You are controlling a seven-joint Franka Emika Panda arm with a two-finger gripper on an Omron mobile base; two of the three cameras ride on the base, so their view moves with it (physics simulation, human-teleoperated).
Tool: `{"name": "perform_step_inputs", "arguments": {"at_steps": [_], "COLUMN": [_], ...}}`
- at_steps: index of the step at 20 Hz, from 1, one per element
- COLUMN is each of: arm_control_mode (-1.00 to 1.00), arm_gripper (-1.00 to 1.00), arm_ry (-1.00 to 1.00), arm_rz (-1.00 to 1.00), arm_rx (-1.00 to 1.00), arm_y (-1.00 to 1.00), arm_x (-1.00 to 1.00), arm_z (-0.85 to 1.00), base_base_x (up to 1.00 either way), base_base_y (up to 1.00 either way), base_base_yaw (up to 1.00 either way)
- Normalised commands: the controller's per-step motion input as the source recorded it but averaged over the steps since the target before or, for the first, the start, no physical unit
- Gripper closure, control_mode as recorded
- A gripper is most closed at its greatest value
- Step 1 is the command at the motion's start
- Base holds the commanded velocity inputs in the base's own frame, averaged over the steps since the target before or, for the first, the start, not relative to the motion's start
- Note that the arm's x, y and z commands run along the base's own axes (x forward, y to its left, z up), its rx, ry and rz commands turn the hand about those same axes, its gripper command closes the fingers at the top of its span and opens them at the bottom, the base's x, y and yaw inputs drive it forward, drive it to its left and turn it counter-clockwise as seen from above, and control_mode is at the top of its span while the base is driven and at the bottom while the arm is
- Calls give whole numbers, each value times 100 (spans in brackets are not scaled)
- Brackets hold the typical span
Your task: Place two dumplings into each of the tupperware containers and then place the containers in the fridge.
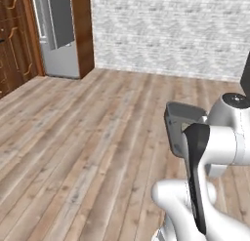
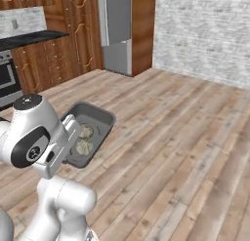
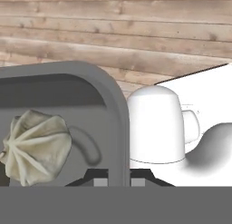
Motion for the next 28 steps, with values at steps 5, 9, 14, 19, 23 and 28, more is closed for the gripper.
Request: {"name": "perform_step_inputs", "arguments": {"at_steps": [5, 9, 14, 19, 23, 28], "arm_control_mode": [100, 100, 100, 100, 100, 100], "arm_gripper": [100, 100, 100, 100, 100, 100], "arm_ry": [0, 0, 0, 0, 0, 0], "arm_rz": [0, 0, 0, 0, 0, 0], "arm_rx": [0, 0, 0, 0, 0, 0], "arm_y": [0, 0, 0, 0, 0, 0], "arm_x": [0, 0, 0, 0, 0, 0], "arm_z": [0, 0, 0, 0, 0, 0], "base_base_x": [100, 100, 100, 100, 100, 100], "base_base_y": [78, 73, 73, 66, 64, 72], "base_base_yaw": [0, 0, 0, 0, 0, 0]}}
